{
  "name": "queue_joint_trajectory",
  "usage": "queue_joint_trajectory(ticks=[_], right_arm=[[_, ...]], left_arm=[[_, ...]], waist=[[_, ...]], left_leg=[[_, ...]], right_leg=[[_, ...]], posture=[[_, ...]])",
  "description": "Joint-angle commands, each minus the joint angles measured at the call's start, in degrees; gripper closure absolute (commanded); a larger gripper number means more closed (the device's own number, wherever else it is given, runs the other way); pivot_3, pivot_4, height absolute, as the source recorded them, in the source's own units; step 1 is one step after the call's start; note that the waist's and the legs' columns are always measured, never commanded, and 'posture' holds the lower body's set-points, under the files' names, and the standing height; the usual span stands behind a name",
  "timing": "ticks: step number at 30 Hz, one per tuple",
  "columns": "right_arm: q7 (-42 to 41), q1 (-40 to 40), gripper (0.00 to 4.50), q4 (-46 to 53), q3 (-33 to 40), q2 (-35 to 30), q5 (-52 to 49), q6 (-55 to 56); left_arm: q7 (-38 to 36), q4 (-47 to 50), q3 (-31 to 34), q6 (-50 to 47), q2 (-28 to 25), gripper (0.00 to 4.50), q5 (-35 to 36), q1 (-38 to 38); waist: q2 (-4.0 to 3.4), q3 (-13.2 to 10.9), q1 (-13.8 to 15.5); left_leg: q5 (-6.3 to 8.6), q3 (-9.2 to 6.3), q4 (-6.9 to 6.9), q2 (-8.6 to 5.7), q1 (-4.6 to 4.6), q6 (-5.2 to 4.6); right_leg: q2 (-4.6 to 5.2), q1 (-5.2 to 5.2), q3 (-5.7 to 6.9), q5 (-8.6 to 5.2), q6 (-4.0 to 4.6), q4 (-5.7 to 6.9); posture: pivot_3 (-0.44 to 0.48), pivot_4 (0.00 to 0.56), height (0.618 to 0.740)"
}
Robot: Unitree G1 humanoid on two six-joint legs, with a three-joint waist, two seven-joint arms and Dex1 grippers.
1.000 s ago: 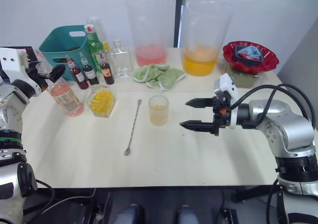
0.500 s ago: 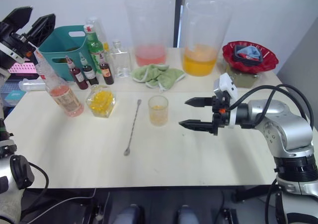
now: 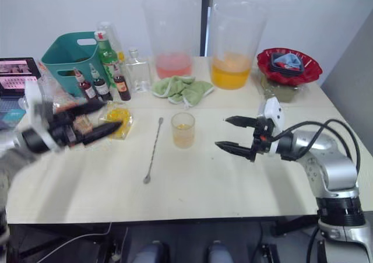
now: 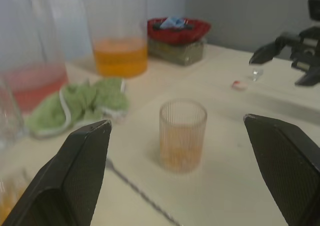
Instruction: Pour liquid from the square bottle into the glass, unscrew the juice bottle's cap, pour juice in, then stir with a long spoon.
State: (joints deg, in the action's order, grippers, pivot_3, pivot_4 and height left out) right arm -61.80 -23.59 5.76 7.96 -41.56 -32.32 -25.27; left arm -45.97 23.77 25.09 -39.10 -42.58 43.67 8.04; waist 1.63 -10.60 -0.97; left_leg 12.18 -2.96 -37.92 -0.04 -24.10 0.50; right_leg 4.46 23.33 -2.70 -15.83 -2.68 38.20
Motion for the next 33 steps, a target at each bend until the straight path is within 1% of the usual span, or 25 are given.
queue_joint_trajectory(ticks=[1,2,4,6,8,11,14,17,19,21,23,24,26,31,33], right_arm=[[1.26,2.3,0.0,-0.44,3.23,0.15,1.17,4.06],[1.31,3.24,0.0,-0.82,3.33,0.1,1.79,5.19],[1.8,6.58,0.0,-1.86,5.63,0.16,1.4,6.16],[2.11,9.33,0.0,-2.81,7.2,0.1,1.41,7.06],[1.35,12.34,0.0,-3.47,7.4,-0.56,2.85,8.98],[1.67,16.71,0.0,-6.24,9.98,0.05,3.21,12.06],[1.43,19.11,0.0,-9.22,12.56,-0.44,3.31,15.08],[0.94,20.2,0.0,-11.96,14.53,-1.22,3.61,17.08],[0.46,20.62,0.0,-13.2,15.27,-1.63,3.82,18.07],[0.05,20.76,0.0,-13.36,15.47,-1.74,3.61,18.26],[-0.6,20.5,0.0,-13.0,15.15,-1.57,2.88,17.73],[-0.92,20.18,0.0,-12.28,14.76,-1.33,2.12,16.82],[-1.66,19.61,0.0,-9.79,13.58,-1.16,0.7,14.63],[-3.61,15.93,0.0,-4.55,9.2,-1.68,-0.35,11.31],[-5.57,14.8,0.0,-2.34,8.07,-2.79,-1.92,8.92]], left_arm=[[-0.29,2.6,3.53,7.38,1.66,0.01,-3.2,-4.78],[-0.45,1.95,3.88,9.02,2.43,0.01,-3.87,-6.4],[-1.74,-2.4,6.33,14.39,4.66,0.01,-6.23,-11.4],[-3.74,-5.64,8.25,17.88,5.8,0.01,-6.56,-14.69],[-3.6,-8.64,9.98,19.91,6.59,0.01,-6.5,-16.12],[-6.31,-12.72,10.36,24.73,6.61,0.01,-8.97,-19.65],[-6.63,-13.71,10.36,26.5,7.06,0.01,-8.89,-20.95],[-6.35,-12.96,9.56,27.15,7.5,0.01,-8.78,-21.91],[-5.88,-12.16,8.75,27.23,7.97,0.01,-8.71,-22.2],[-3.38,-11.3,7.95,25.36,8.58,0.01,-8.25,-21.2],[1.24,-9.82,7.18,22.76,9.76,0.01,-7.7,-19.29],[2.65,-8.21,6.05,22.31,10.3,0.01,-8.31,-18.97],[7.48,-4.74,3.32,17.93,11.28,0.01,-8.69,-18.14],[18.85,1.17,-1.99,12.98,15.24,0.01,-10.28,-12.51],[22.85,4.76,-7.16,10.82,16.36,0.01,-13.8,-11.35]], waist=[[0.01,-0.01,0.41],[0.0,0.0,0.62],[-0.04,0.04,0.91],[-0.06,0.05,0.96],[-0.06,0.05,1.08],[-0.07,0.06,1.08],[-0.08,0.06,1.05],[-0.08,0.06,0.95],[-0.09,0.07,0.91],[-0.1,0.07,0.83],[-0.13,0.09,0.87],[-0.12,0.09,0.86],[-0.13,0.1,0.77],[-0.15,0.11,0.59],[-0.15,0.11,0.65]], left_leg=[[0.0,0.01,0.0,-0.01,0.0,0.0],[-0.01,-0.01,0.0,-0.02,-0.03,0.02],[-0.03,0.01,0.0,-0.02,0.05,0.05],[-0.01,0.06,0.04,-0.03,0.27,0.03],[-0.01,0.08,0.08,-0.03,0.32,0.02],[-0.01,0.1,0.08,-0.02,0.35,0.03],[-0.01,0.12,0.08,-0.02,0.57,0.03],[0.0,0.1,0.13,0.03,0.86,0.03],[0.0,0.12,0.14,0.07,0.9,0.03],[0.0,0.13,0.14,0.07,0.91,0.03],[0.0,0.1,0.14,0.09,0.91,0.03],[-0.01,0.09,0.13,0.08,0.9,0.03],[0.0,0.08,0.13,0.08,0.9,0.03],[0.0,0.04,0.13,0.08,0.89,0.03],[0.0,0.03,0.13,0.05,0.88,0.03]], right_leg=[[0.02,-0.02,0.0,0.01,0.01,-0.03],[0.05,-0.03,0.02,0.0,0.01,-0.06],[0.1,-0.17,0.03,0.01,0.01,-0.14],[0.15,-0.35,0.02,0.0,0.01,-0.19],[0.12,-0.38,0.02,0.0,0.01,-0.2],[0.06,-0.43,0.03,0.0,0.01,-0.22],[0.06,-0.67,0.03,-0.01,0.01,-0.29],[0.03,-1.03,0.06,-0.02,0.02,-0.5],[0.01,-1.08,0.06,-0.02,0.02,-0.57],[0.01,-1.09,0.05,-0.02,0.02,-0.56],[-0.01,-1.09,0.06,-0.02,0.02,-0.55],[-0.01,-1.09,0.06,-0.02,0.02,-0.54],[0.02,-1.09,0.05,-0.02,0.02,-0.53],[-0.02,-1.08,0.03,-0.02,0.01,-0.51],[0.0,-1.08,0.04,-0.02,0.01,-0.48]], posture=[[0.0,0.15,0.74],[0.0,0.15,0.74],[0.0,0.15,0.74],[0.0,0.15,0.74],[0.0,0.15,0.74],[0.0,0.15,0.74],[0.0,0.15,0.74],[0.0,0.15,0.74],[0.0,0.15,0.74],[0.0,0.15,0.74],[0.0,0.15,0.74],[0.0,0.15,0.74],[0.0,0.15,0.74],[0.0,0.15,0.74],[0.0,0.15,0.74]])
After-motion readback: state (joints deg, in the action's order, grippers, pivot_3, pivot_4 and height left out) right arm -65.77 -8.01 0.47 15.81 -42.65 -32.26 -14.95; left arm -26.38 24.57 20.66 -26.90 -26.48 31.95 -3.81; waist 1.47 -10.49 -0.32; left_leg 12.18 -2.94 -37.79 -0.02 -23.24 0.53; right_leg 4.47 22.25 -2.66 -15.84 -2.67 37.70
